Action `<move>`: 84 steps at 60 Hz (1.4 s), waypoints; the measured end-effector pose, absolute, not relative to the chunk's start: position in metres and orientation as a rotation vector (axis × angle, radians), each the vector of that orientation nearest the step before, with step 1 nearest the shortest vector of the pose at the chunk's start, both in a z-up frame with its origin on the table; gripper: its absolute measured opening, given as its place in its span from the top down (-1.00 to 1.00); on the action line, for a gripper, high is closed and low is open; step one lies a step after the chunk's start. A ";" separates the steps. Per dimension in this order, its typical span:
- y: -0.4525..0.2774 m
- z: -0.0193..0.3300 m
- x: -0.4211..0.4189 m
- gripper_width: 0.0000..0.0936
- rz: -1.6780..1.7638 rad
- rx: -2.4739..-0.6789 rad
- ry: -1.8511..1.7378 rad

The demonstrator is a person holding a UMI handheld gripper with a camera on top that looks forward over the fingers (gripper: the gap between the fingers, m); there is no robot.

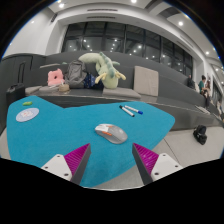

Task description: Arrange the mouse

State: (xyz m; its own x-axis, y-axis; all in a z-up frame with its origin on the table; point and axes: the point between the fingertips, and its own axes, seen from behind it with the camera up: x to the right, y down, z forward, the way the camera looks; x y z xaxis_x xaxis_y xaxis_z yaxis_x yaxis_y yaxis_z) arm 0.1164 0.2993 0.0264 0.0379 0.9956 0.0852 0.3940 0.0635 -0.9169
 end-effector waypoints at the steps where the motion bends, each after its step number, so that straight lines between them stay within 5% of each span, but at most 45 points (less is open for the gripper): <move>1: 0.300 0.024 0.112 -0.82 0.892 -1.467 -1.493; 27: 0.320 -0.023 0.004 -0.85 0.818 -1.547 -1.545; 53: 0.324 -0.035 -0.053 -0.82 0.802 -1.716 -1.558; 56: 0.320 -0.034 -0.054 -0.68 0.813 -1.724 -1.567; 57: 0.317 -0.035 -0.054 -0.41 0.821 -1.725 -1.578; 60: 0.317 -0.036 -0.054 -0.08 0.806 -1.708 -1.592; 66: 0.319 -0.037 -0.051 0.17 0.742 -1.703 -1.580; 74: 0.305 -0.023 -0.043 0.25 0.703 -1.753 -1.566; 84: 0.240 0.064 -0.031 0.26 0.782 -1.704 -1.549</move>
